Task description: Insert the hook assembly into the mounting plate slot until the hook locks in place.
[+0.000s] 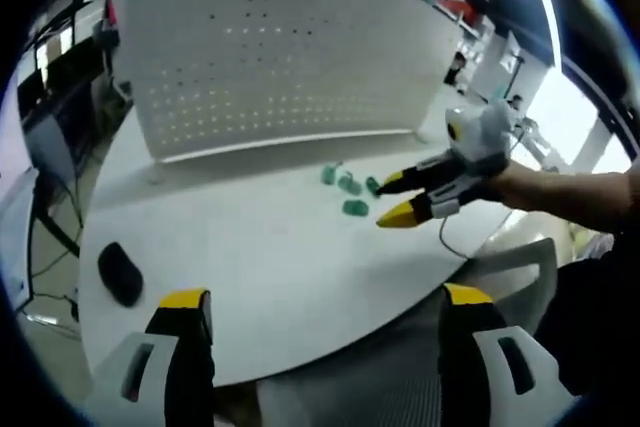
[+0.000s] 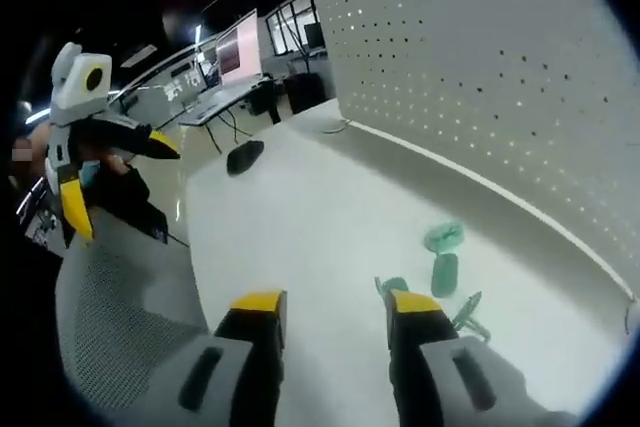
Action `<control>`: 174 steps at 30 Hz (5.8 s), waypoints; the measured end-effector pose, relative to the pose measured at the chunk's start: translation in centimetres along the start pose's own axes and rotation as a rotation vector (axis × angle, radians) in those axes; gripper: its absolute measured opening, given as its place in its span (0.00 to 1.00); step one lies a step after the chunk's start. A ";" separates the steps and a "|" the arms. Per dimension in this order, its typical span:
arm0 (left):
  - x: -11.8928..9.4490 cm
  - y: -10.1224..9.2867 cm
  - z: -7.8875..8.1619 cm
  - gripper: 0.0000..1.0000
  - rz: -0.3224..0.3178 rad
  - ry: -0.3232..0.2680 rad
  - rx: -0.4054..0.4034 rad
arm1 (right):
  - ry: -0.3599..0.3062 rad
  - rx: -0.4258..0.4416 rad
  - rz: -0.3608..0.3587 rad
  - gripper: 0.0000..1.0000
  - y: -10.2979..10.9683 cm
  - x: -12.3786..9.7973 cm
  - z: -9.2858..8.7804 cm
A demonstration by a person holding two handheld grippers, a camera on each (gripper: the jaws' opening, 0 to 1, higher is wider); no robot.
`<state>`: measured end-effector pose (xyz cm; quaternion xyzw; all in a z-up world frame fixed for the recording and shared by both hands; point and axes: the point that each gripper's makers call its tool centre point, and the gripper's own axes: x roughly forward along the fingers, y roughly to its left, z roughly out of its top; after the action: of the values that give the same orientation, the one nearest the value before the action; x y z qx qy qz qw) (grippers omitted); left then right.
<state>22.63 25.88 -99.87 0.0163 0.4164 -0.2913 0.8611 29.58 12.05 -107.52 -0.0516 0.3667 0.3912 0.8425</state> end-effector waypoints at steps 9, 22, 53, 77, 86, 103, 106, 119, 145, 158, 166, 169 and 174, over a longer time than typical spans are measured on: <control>-0.1 0.6 -0.6 0.95 0.012 0.013 -0.014 | 0.077 -0.049 -0.034 0.34 -1.8 1.8 -1.0; -0.1 0.9 -0.5 0.95 0.015 0.010 -0.024 | 0.136 -0.096 -0.058 0.19 -3.6 3.5 -2.0; -0.7 0.3 0.8 0.95 0.010 -0.027 -0.028 | 0.081 -0.035 -0.109 0.00 -4.2 1.9 -0.4; -1.9 -0.9 4.7 0.92 -0.009 -0.118 0.013 | -0.216 0.084 -0.119 0.00 -1.9 -4.0 7.4; -1.8 -1.8 7.5 0.70 -0.029 -0.234 -0.010 | -0.360 0.177 -0.096 0.00 0.2 -6.8 10.8; -1.5 -2.6 10.9 0.60 -0.088 -0.317 -0.076 | -0.607 0.365 0.028 0.00 6.0 -10.2 16.4; -1.7 -2.7 11.3 0.55 -0.098 -0.334 -0.087 | -0.619 0.381 0.039 0.00 6.6 -10.1 16.4; -2.2 -4.1 12.3 0.32 -0.179 -0.397 -0.136 | -0.709 0.418 0.092 0.00 9.3 -10.9 17.6; -3.0 -5.4 12.8 0.05 -0.276 -0.451 -0.190 | -0.747 0.376 0.118 0.00 11.7 -11.2 18.1; -2.9 -5.0 12.5 0.01 -0.254 -0.440 -0.173 | -0.730 0.369 0.135 0.03 12.0 -10.8 17.8; -2.8 -4.3 12.2 0.01 -0.165 -0.416 -0.069 | -0.671 0.483 0.195 0.13 11.9 -10.4 17.2; -2.9 -3.6 12.2 0.01 -0.118 -0.406 -0.024 | -0.676 0.490 0.195 0.14 11.5 -10.7 16.9; -3.6 -2.8 13.0 0.01 -0.038 -0.433 0.059 | -0.649 0.429 0.203 0.15 11.9 -10.7 16.6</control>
<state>28.66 21.82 -88.21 -0.0290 0.2133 -0.3162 0.9239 26.36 19.78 -86.11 0.2883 0.1581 0.3829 0.8633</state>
